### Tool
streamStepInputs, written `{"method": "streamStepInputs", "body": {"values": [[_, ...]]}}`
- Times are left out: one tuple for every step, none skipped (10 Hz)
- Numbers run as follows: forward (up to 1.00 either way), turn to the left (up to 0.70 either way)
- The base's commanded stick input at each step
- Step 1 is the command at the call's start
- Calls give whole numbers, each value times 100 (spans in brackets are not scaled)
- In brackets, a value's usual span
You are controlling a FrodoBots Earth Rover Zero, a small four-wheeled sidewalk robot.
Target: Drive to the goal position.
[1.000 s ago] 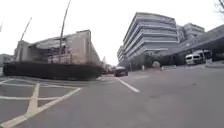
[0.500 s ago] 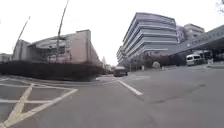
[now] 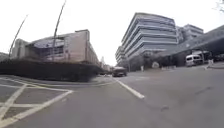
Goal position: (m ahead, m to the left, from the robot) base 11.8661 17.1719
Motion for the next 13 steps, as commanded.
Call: {"method": "streamStepInputs", "body": {"values": [[70, 0], [70, 0], [70, 0], [70, 0], [70, 0], [70, 0], [70, 0], [70, 8], [70, 12], [70, 14], [70, 14], [70, 14], [70, 14]]}}
